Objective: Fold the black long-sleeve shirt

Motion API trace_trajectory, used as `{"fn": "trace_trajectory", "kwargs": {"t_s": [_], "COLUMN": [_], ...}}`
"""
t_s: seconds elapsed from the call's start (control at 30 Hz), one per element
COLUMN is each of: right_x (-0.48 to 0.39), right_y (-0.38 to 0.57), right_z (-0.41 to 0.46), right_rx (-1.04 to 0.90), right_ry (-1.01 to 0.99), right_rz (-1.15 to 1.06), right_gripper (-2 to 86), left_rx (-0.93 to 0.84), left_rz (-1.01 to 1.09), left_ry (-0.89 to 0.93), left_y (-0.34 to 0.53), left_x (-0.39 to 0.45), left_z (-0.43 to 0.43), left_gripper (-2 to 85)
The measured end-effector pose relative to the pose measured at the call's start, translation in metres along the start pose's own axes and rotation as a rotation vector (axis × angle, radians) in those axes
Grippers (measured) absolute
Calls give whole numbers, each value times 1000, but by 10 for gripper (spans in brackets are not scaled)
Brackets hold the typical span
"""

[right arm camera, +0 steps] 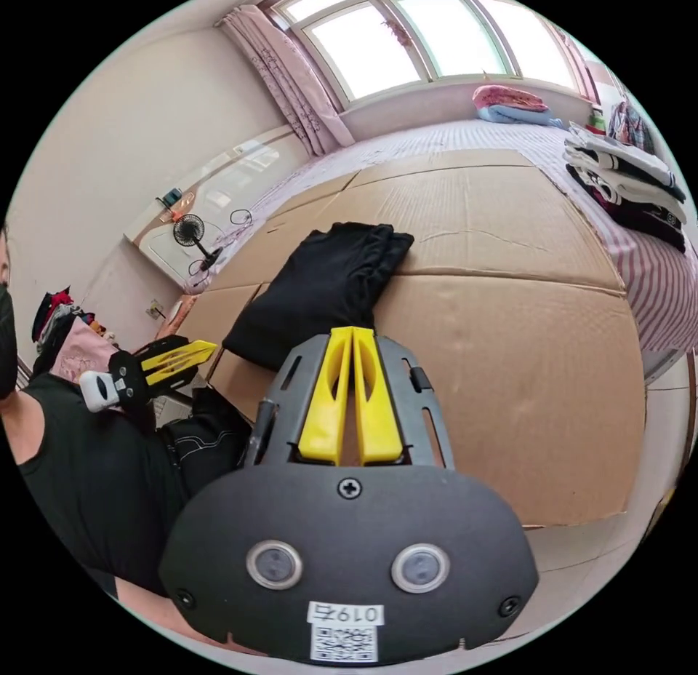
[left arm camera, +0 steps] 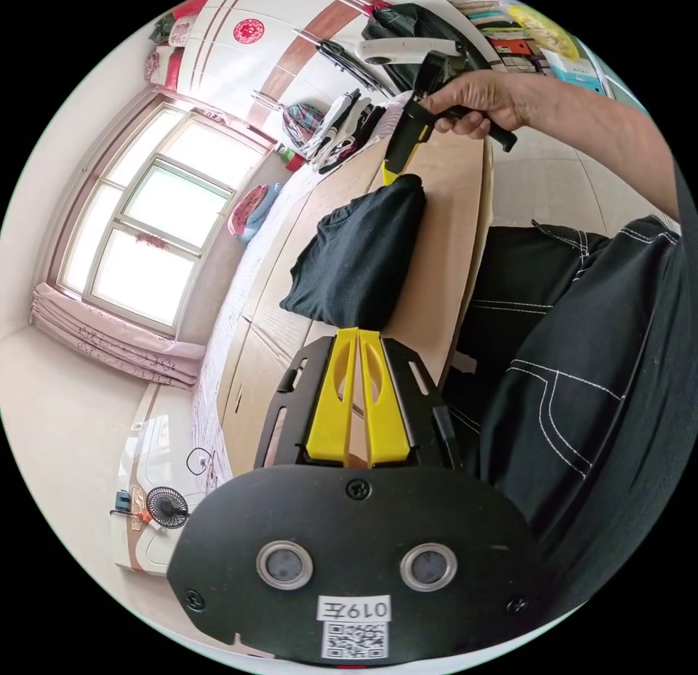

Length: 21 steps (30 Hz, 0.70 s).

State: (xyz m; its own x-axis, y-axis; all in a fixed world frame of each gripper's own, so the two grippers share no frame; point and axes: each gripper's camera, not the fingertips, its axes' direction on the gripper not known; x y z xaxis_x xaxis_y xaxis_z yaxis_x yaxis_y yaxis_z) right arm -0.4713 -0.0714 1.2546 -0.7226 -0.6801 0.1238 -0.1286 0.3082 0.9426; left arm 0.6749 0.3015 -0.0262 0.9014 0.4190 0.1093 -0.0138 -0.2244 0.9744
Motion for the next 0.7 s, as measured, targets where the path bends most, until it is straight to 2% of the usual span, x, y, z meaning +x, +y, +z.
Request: {"fn": "trace_trajectory", "kwargs": {"t_s": [0.1, 0.2, 0.33, 0.4, 0.47, 0.5, 0.57, 0.63, 0.7], "right_x": [-33, -117, -263, -324, -400, -416, -476, -512, -536], "right_y": [9, 16, 25, 32, 50, 55, 83, 103, 111], "right_z": [-26, -54, -29, -2, 33, 40, 62, 77, 89], "right_rx": [94, 182, 127, 59, 31, 36, 115, 120, 39], "right_ry": [-68, -39, 14, 119, 347, 407, 624, 727, 724], "right_rz": [-44, -268, -607, -735, -895, -929, -1087, -1221, -1291], "right_gripper": [-1, 20, 54, 52, 50, 48, 22, 10, 29], "left_rx": [5, 26, 89, 166, 310, 335, 322, 274, 229], "left_rz": [-37, -182, -543, -699, -862, -887, -958, -987, -1021], "left_ry": [18, 101, 310, 492, 759, 805, 908, 973, 1029], "left_y": [18, 45, 95, 117, 143, 148, 155, 155, 155], "left_x": [-29, -82, -193, -243, -298, -309, -340, -357, -372], "left_z": [1, 7, 45, 73, 119, 130, 175, 207, 235], "left_gripper": [8, 8, 11, 12, 15, 16, 20, 25, 35]}}
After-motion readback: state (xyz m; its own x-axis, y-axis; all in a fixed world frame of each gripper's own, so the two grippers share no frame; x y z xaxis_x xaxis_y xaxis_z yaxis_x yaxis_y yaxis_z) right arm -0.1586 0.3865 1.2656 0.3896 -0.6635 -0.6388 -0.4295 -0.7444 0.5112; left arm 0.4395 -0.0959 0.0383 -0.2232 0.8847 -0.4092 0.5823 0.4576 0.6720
